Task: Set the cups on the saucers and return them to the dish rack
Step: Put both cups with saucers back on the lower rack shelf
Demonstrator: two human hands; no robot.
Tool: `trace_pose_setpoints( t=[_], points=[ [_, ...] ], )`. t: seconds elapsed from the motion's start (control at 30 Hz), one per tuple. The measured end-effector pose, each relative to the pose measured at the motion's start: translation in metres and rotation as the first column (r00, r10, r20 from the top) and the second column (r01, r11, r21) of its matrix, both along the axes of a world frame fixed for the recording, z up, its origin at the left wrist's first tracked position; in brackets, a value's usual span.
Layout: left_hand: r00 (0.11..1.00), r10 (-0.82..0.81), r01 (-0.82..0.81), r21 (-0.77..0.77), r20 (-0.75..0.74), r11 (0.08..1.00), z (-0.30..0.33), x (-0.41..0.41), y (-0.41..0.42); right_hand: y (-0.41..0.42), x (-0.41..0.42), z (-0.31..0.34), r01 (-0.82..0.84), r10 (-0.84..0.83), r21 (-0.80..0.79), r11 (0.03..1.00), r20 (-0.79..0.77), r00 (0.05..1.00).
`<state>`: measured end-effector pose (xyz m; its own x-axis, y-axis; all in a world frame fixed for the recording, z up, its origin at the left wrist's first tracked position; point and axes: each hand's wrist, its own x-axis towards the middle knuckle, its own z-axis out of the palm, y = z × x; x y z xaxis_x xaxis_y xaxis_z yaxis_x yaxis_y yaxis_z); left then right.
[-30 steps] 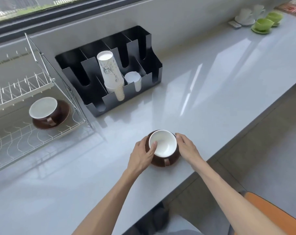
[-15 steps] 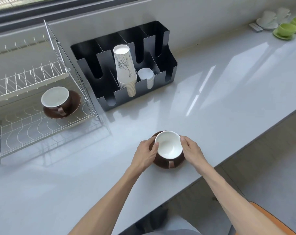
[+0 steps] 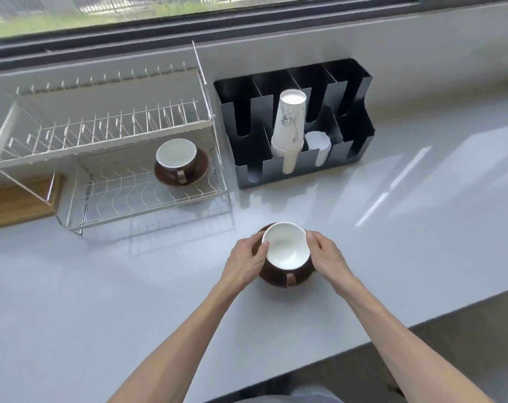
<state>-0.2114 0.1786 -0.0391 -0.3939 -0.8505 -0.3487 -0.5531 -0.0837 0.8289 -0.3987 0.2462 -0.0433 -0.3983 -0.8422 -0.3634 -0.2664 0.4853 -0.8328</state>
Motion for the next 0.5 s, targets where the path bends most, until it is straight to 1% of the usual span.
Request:
trace_pose_setpoints(
  t=[0.23, 0.4, 0.5],
  points=[
    [0.983, 0.185, -0.185, 0.005, 0.008, 0.983, 0.009, 0.071, -0.022, -0.05, 0.064, 0.007, -0.128, 0.128, -0.04, 0.991, 0.006, 0.992],
    [0.954, 0.301, -0.301, -0.018, -0.009, 0.953, 0.019, 0.121, -0.038, -0.086, 0.112, 0.013, -0.232, 0.232, -0.068, 0.97, 0.006, 0.973],
    [0.931, 0.364, -0.364, -0.017, -0.001, 0.931, 0.026, 0.152, -0.049, -0.105, 0.14, 0.021, -0.298, 0.299, -0.055, 0.953, 0.005, 0.954]
  ],
)
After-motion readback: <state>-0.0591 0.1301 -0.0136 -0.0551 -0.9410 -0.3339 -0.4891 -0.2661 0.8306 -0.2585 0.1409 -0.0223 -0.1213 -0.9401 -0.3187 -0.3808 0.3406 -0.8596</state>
